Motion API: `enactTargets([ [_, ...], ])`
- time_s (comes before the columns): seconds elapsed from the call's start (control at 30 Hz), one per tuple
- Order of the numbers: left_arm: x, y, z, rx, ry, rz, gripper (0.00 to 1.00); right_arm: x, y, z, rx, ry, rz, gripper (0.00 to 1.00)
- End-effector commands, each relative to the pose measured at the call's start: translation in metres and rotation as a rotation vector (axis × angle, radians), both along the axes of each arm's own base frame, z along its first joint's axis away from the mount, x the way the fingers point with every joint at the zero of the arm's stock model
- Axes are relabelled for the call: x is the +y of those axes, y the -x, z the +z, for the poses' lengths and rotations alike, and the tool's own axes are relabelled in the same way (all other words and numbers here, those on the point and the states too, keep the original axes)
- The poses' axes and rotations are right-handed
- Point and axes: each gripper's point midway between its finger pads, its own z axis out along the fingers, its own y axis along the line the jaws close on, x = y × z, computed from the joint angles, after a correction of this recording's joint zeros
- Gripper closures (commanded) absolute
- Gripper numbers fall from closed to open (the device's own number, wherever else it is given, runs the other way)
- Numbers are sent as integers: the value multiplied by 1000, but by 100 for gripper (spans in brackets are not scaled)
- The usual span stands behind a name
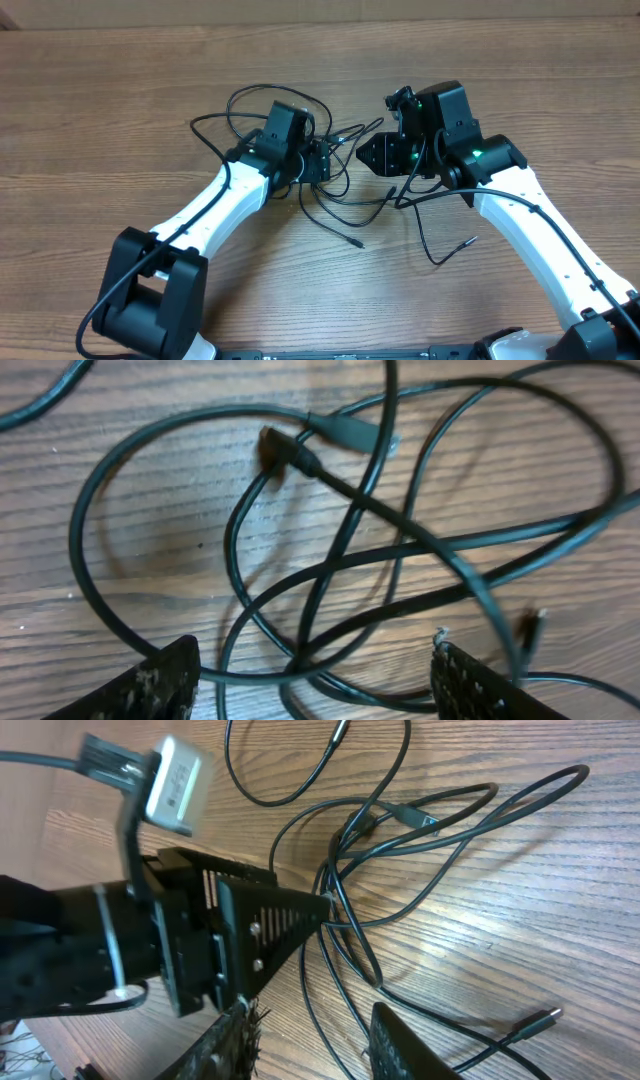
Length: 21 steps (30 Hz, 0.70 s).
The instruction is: Untangle cables
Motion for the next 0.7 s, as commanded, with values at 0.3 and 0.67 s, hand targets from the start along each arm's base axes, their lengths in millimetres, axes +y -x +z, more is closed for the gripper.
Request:
enactTargets([
  [0.3,-10,3,-44,43,-30,-119,96,-1,-3,6,-21,7,-6,65],
  [0.67,-12,4,84,-174,60,-122,96,-4,-2,-5,-1,30,-15,60],
])
